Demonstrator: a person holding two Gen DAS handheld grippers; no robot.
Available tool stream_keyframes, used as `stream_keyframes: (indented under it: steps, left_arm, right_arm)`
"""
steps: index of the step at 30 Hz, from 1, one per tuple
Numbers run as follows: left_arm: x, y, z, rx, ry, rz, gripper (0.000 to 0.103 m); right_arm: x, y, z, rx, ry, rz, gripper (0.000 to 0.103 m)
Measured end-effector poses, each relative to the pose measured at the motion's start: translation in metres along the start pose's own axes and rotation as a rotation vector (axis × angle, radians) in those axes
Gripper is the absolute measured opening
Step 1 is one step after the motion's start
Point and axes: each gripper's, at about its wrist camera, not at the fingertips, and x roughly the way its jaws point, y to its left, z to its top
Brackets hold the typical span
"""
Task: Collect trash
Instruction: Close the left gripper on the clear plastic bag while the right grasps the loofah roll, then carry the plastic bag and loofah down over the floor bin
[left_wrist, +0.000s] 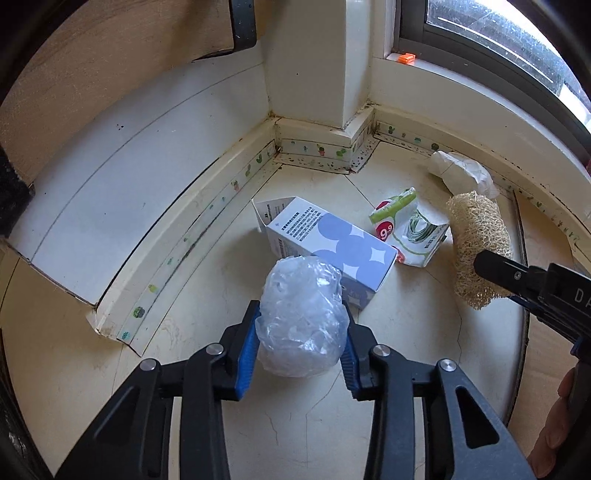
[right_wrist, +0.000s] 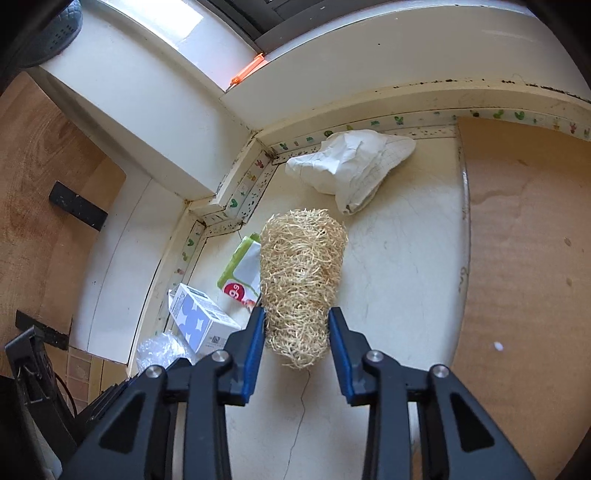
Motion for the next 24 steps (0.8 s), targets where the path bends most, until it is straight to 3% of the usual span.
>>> stream_keyframes:
  steps: [14,24]
  left_arm:
    - [-0.062,0.01,-0.024,0.032,-0.043,-0.057,0.035]
    - [-0.124,0.038,-0.073,0.096,-0.077,-0.12,0.035]
  right_arm:
    - [-0.052,0.012,-0.046,0.008,-0.018,-0.013,0.034]
    - [-0.101,0.05,-0.109,0.001,-0.06,-0.029,0.034]
